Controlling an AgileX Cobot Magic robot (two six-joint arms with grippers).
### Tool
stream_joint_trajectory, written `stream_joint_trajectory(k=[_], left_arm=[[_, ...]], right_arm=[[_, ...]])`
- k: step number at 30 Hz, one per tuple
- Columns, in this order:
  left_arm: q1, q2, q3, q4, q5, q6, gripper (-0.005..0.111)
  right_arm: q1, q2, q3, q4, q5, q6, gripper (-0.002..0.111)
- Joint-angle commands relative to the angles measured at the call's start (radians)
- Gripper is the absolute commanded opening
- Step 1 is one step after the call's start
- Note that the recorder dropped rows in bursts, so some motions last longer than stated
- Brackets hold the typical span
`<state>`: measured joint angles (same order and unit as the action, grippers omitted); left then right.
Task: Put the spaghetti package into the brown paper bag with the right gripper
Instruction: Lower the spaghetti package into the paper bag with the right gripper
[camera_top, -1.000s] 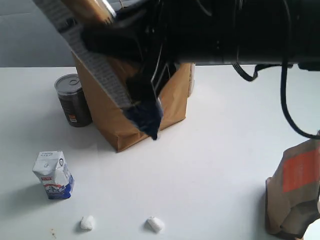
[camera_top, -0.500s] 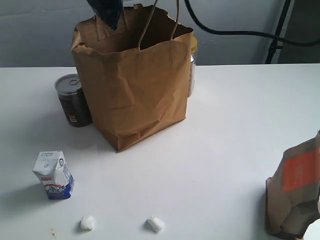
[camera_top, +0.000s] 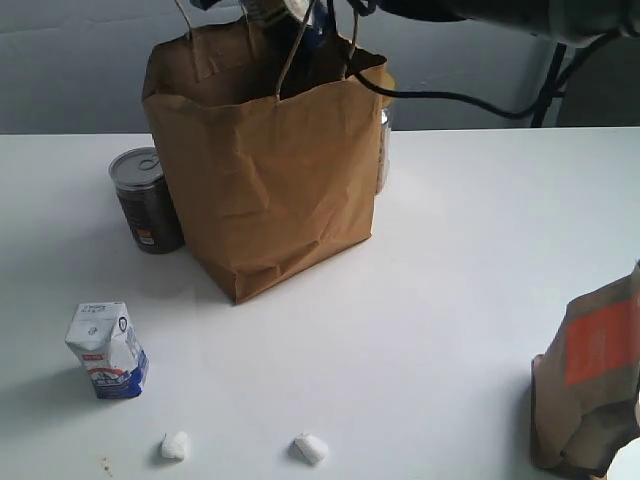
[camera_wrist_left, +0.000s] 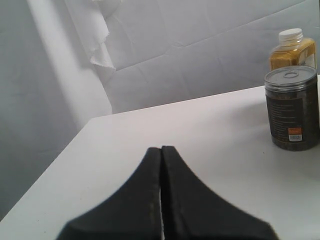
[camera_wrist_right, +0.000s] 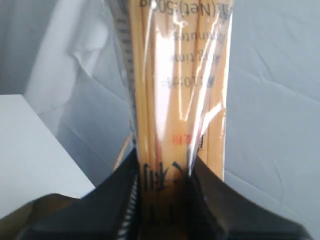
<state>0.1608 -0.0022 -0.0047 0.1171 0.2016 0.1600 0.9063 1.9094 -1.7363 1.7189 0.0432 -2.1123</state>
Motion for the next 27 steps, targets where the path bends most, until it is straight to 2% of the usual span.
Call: stream_joint_trajectory(k=[1, 10, 23, 27], left_arm=[[-0.002, 0.002, 0.005, -0.004, -0.015, -0.004, 0.000], [-0.002, 0.002, 0.005, -0.004, -0.015, -0.004, 0.000], [-0.002, 0.002, 0.005, -0.004, -0.015, -0.004, 0.000], [-0.002, 0.002, 0.005, -0.004, -0.015, -0.004, 0.000]], right_arm=[[-0.024, -0.028, 0.038, 0.022, -0.030, -0.012, 0.000], [-0.044, -0.028, 0.180, -0.018, -0.037, -0.012, 0.000], [-0.028, -0.043, 0.193, -0.004, -0.023, 0.019, 0.000], [-0.013, -0.063, 0.193, -0.004, 0.029, 0.019, 0.010]])
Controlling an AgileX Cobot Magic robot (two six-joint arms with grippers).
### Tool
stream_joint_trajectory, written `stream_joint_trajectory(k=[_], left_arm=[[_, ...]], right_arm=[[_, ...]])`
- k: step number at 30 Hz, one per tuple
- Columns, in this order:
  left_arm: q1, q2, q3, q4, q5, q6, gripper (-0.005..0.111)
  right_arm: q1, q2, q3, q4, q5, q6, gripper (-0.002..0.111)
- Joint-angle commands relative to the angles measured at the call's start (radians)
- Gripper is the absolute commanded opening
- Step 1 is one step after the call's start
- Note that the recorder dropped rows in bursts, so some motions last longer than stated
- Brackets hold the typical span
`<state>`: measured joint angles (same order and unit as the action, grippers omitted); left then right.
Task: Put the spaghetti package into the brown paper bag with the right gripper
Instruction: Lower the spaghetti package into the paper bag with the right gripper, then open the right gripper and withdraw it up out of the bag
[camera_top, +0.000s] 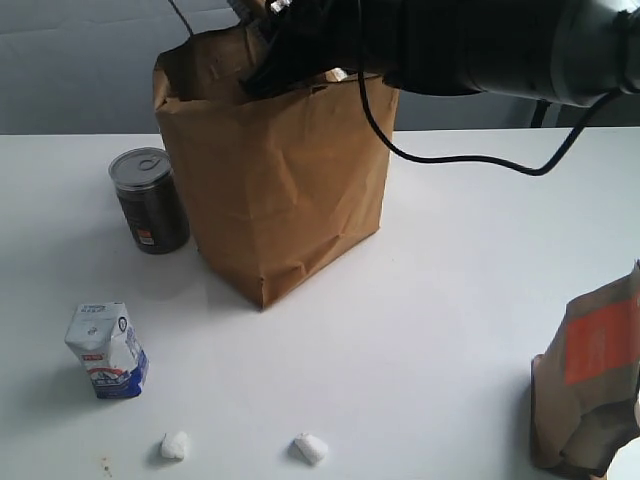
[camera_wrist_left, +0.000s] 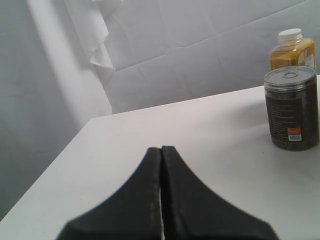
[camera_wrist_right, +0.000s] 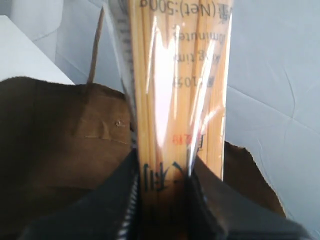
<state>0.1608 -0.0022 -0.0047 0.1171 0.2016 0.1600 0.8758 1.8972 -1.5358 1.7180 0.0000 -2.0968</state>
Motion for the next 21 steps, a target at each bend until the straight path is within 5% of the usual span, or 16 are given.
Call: stream_joint_trajectory(k=[1, 9, 21], left_arm=[[-0.002, 0.002, 0.005, -0.004, -0.015, -0.004, 0.000], [-0.002, 0.002, 0.005, -0.004, -0.015, -0.004, 0.000], [-0.002, 0.002, 0.005, -0.004, -0.015, -0.004, 0.000]], right_arm=[[0.022, -0.055, -0.002, -0.003, 0.079, 0.004, 0.015], [0.032, -0.090, 0.133, -0.003, 0.040, 0.011, 0.052], [0.032, -0.134, 0.225, -0.007, -0.029, 0.011, 0.054]])
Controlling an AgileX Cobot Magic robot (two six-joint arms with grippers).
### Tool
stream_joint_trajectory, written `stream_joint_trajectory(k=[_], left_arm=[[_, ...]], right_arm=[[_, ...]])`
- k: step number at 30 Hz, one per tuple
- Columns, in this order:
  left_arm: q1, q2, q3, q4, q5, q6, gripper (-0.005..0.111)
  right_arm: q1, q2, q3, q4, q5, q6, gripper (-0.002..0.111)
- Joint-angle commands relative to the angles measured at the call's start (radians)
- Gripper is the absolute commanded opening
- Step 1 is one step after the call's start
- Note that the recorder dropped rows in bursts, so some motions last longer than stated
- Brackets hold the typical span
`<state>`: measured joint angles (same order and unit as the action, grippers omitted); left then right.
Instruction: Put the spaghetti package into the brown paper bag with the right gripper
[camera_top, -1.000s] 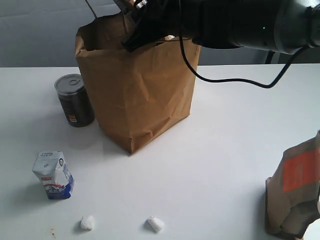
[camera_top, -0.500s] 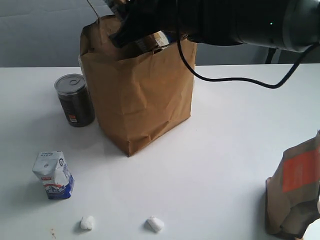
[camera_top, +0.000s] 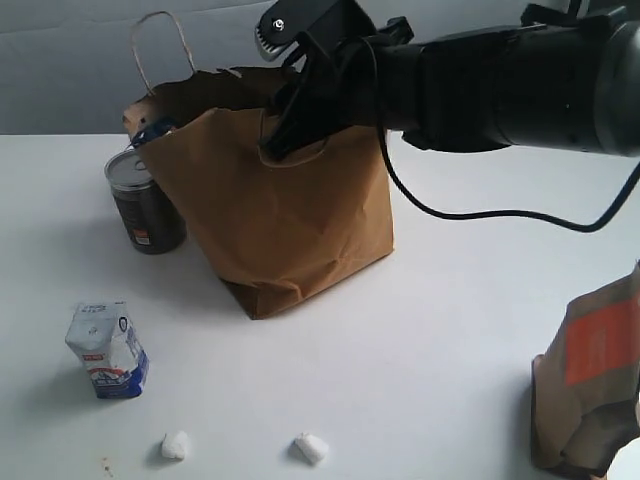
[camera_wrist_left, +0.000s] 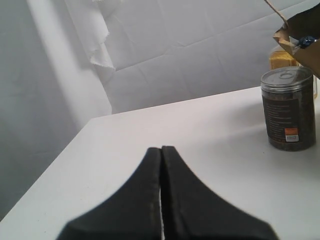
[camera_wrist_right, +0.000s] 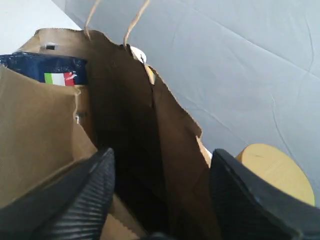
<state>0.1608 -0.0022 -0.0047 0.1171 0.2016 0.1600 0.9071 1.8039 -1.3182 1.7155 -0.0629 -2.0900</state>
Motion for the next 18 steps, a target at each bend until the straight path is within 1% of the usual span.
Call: stream_joint_trajectory(k=[1, 4, 7, 9, 11, 13, 15, 16, 18], left_arm=[[-0.002, 0.002, 0.005, -0.004, -0.015, -0.004, 0.000], [-0.002, 0.002, 0.005, -0.004, -0.015, -0.004, 0.000], [-0.002, 0.002, 0.005, -0.004, -0.015, -0.004, 0.000], [-0.002, 0.002, 0.005, -0.004, -0.015, -0.004, 0.000], [-0.002, 0.002, 0.005, -0.004, -0.015, -0.004, 0.000], [-0.002, 0.002, 0.005, -0.004, -0.015, -0.004, 0.000], [-0.002, 0.002, 0.005, -0.004, -0.015, -0.004, 0.000], [-0.002, 0.002, 0.005, -0.004, -0.015, -0.004, 0.000], [-0.002, 0.002, 0.005, -0.004, -0.015, -0.004, 0.000]], right_arm=[[0.001, -0.059, 0.007, -0.005, 0.056, 0.004, 0.054], [0.001, -0.137, 0.007, -0.005, 0.144, 0.004, 0.053], [0.001, -0.231, 0.006, 0.001, 0.253, 0.004, 0.049], [0.001, -0.301, 0.006, 0.024, 0.299, 0.031, 0.043], [0.001, -0.383, 0.006, 0.029, 0.311, 0.080, 0.032], [0.001, -0.465, 0.008, 0.016, 0.278, 0.107, 0.017], [0.001, -0.539, 0.015, -0.023, 0.188, 0.110, 0.002], [0.001, -0.579, 0.027, -0.031, 0.137, 0.110, 0.000], [0.001, -0.650, 0.066, -0.031, 0.044, 0.110, 0.000]])
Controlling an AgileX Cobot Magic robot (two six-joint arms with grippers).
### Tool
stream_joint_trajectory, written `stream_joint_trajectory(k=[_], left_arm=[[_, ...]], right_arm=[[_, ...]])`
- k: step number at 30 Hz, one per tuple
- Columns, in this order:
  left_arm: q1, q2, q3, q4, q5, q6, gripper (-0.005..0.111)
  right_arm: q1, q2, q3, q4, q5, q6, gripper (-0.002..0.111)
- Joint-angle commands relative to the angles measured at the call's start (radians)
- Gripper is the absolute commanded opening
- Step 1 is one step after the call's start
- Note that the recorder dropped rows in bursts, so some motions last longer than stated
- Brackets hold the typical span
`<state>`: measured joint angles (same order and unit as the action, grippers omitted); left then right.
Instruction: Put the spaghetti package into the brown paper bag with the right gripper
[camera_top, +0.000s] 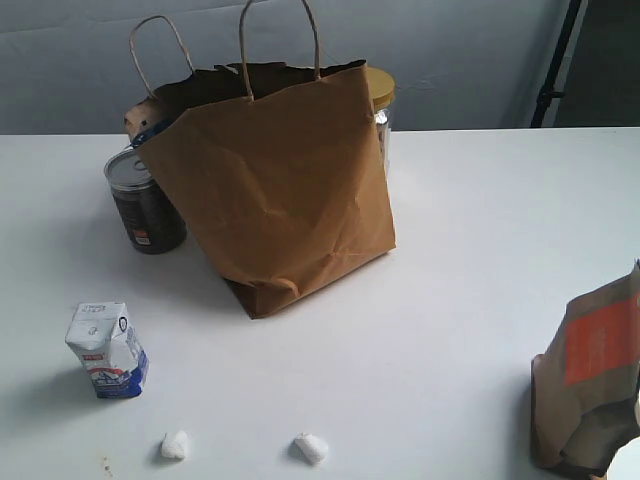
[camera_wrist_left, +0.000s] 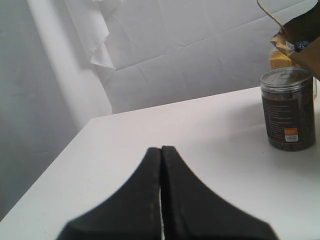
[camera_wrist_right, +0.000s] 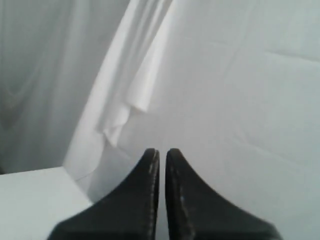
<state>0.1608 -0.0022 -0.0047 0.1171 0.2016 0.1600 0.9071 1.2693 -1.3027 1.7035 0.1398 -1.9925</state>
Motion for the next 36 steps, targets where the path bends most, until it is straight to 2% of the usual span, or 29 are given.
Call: stream_joint_trajectory(k=[1, 4, 11, 18, 27, 36], left_arm=[[-0.002, 0.002, 0.005, -0.004, -0.015, -0.004, 0.000], [-0.002, 0.002, 0.005, -0.004, -0.015, -0.004, 0.000], [-0.002, 0.002, 0.005, -0.004, -0.015, -0.004, 0.000], [-0.002, 0.002, 0.005, -0.004, -0.015, -0.004, 0.000], [-0.002, 0.002, 0.005, -0.004, -0.015, -0.004, 0.000], [-0.002, 0.002, 0.005, -0.004, -0.015, -0.004, 0.000]], right_arm=[[0.001, -0.155, 0.079, -0.019, -0.215, 0.012, 0.000], [0.001, -0.268, 0.187, -0.010, -0.326, 0.012, 0.000], [0.001, -0.512, 0.501, 0.026, -0.455, 0.010, 0.000], [0.001, -0.672, 0.704, 0.041, -0.605, 0.041, 0.000], [0.001, -0.882, 0.814, 0.041, -0.627, 0.174, 0.000], [0.001, -1.022, 0.894, 0.041, -0.655, 0.150, 0.000]])
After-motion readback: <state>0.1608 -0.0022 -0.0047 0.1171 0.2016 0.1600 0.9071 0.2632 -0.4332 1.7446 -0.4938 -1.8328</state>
